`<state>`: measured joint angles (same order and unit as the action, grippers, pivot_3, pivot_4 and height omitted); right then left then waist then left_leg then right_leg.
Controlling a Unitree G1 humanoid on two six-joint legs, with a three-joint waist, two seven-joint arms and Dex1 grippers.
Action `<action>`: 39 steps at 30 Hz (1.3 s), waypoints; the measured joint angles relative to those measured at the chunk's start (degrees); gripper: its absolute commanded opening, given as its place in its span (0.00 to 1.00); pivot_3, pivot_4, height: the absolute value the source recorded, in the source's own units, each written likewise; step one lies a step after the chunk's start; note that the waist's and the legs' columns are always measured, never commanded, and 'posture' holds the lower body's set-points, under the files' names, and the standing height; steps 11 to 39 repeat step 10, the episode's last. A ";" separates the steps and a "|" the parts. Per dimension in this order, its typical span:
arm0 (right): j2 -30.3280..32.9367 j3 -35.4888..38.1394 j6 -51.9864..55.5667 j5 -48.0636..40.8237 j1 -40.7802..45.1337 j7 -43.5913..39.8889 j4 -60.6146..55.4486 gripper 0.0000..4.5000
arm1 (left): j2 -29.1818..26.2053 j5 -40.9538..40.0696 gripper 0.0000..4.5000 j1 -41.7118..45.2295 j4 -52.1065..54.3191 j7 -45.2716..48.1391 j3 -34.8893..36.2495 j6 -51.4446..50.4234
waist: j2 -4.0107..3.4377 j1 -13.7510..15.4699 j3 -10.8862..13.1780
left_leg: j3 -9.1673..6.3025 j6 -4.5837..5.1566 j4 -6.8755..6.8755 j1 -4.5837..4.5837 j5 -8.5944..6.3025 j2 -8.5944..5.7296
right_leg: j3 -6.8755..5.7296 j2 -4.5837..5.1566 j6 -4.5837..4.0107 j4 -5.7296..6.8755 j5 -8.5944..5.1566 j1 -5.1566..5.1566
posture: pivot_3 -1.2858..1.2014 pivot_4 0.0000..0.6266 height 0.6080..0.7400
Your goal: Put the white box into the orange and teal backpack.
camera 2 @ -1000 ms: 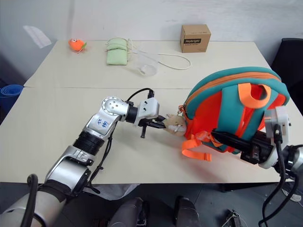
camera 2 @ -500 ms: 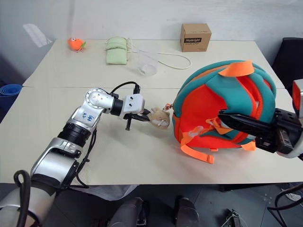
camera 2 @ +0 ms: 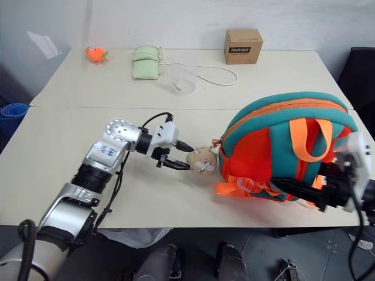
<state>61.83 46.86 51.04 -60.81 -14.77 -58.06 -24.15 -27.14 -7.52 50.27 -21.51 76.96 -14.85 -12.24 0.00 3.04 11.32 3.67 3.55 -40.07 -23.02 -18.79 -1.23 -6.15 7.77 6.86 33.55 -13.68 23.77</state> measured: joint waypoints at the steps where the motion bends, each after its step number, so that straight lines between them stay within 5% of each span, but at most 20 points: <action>1: 1.41 4.79 1.31 0.78 -2.26 -2.90 2.68 1.00 | -3.35 -1.50 0.82 -0.91 0.55 1.86 1.83 -1.91 | -0.01 -0.05 0.01 | -0.02 -0.01 0.01 0.03 0.00 0.03 | 0.02 -0.01 -0.01 -0.01 0.00 -0.02 | 0.52 0.24 1.00; 4: 3.33 19.33 3.08 5.67 -9.19 -11.06 13.63 1.00 | -13.13 -6.22 0.99 -1.85 0.44 7.54 7.47 -7.77 | 0.00 -0.47 0.01 | -0.01 -0.09 0.08 0.10 -0.06 0.13 | 0.01 -0.05 -0.07 -0.09 -0.04 -0.06 | 0.52 0.24 1.00; 9: 3.95 30.57 1.53 13.11 -14.41 -17.49 24.25 1.00 | -21.08 -13.31 0.99 1.55 0.32 8.93 16.97 -16.00 | -0.01 -0.44 0.01 | -0.14 -0.09 0.07 0.15 -0.16 0.04 | 0.26 0.42 -0.07 -0.12 -0.04 -0.11 | 0.52 0.24 1.00; 39: 3.96 30.89 0.93 13.88 -12.93 -16.88 25.33 1.00 | -21.19 -14.59 0.99 1.58 0.52 8.58 18.60 -16.84 | -0.01 -0.53 0.01 | -0.12 -0.13 0.08 0.27 -0.18 0.02 | 0.29 0.46 -0.07 -0.18 -0.04 -0.18 | 0.52 0.24 1.00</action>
